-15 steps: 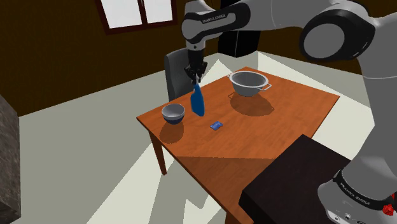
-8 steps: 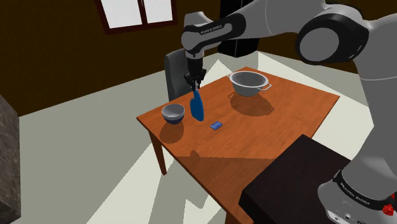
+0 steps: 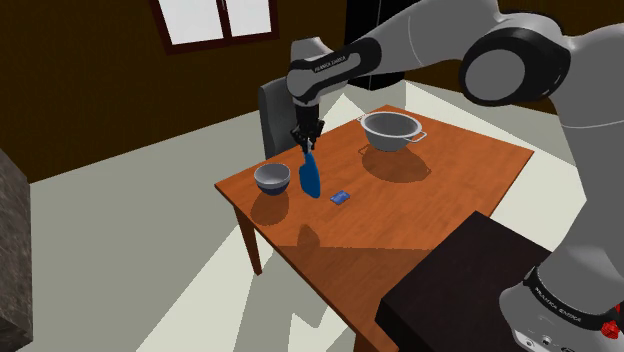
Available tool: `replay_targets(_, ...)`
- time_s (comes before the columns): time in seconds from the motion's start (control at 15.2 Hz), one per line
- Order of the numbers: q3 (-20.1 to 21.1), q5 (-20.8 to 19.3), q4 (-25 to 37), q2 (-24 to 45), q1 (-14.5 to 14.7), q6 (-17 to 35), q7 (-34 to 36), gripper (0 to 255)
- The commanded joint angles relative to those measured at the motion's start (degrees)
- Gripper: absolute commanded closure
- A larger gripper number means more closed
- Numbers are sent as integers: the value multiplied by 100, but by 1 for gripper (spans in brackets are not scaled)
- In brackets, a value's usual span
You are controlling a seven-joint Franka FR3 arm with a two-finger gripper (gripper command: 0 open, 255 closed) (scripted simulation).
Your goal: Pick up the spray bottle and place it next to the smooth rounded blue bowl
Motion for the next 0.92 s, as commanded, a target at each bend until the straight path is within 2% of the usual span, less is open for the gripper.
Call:
replay_targets(0.0,6,10,-37,71,-4,112,-5,255)
replay_targets(0.86,42,60,-259,471,-18,732,-33,255)
